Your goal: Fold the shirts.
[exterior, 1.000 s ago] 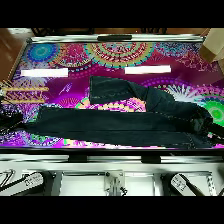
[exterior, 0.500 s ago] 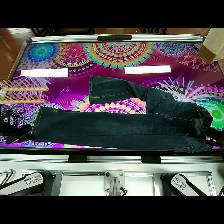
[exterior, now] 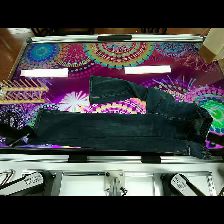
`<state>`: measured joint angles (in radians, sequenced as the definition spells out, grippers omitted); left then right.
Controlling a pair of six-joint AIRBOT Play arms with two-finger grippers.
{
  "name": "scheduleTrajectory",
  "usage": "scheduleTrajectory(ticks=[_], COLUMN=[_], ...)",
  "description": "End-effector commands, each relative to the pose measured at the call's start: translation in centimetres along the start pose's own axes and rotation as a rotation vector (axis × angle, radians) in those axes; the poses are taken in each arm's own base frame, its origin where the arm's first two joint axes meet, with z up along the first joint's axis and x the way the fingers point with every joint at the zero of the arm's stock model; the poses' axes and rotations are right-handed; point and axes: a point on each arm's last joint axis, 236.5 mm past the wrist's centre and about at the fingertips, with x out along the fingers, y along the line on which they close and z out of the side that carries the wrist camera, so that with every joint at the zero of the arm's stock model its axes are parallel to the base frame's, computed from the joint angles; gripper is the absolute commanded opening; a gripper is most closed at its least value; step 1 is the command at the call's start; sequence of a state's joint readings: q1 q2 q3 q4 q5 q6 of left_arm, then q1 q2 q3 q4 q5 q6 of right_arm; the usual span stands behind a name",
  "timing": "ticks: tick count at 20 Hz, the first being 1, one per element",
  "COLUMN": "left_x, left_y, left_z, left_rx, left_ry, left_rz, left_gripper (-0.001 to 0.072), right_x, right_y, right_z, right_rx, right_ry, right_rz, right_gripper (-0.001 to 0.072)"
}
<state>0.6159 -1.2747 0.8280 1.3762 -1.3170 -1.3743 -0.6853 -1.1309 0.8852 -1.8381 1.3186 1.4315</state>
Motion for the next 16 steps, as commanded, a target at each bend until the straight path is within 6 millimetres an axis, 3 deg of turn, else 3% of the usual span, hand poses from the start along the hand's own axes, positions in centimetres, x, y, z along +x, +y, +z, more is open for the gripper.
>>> scheduleTrajectory(ticks=[1, 4, 7, 9, 11, 13, 16], left_x=[-5.9, -11.6, -12.3, -10.3, -7.7, -4.4, 1.0], left_y=[-7.0, -14.2, -22.0, -27.9, -32.5, -35.3, -37.7], left_z=[4.7, 9.2, 11.2, 12.2, 14.0, 15.4, 15.0], left_rx=[0.001, 0.11, 0.235, 0.303, 0.315, 0.309, 0.346], left_ry=[-0.19, -0.389, -0.465, -0.463, -0.459, -0.403, -0.245], left_rz=[-0.249, -0.356, -0.38, -0.403, -0.425, -0.43, -0.432], left_gripper=[0.0659, 0.0659, 0.0661, 0.0662, 0.0662, 0.0662, 0.0662], right_x=[-5.9, -11.9, -13.5, -13.0, -12.4, -12.1, -11.6], right_y=[0.0, 2.6, 4.4, 5.8, 6.8, 7.1, 7.2], right_z=[5.4, 10.6, 12.3, 12.5, 12.6, 12.7, 12.6], right_rx=[-0.002, 0.034, 0.051, 0.056, 0.058, 0.062, 0.061], right_ry=[-0.232, -0.456, -0.495, -0.468, -0.442, -0.429, -0.413], right_rz=[0.058, 0.228, 0.334, 0.397, 0.438, 0.454, 0.455], right_gripper=[0.0536, 0.0536, 0.0536, 0.0536, 0.0536, 0.0536, 0.0534])
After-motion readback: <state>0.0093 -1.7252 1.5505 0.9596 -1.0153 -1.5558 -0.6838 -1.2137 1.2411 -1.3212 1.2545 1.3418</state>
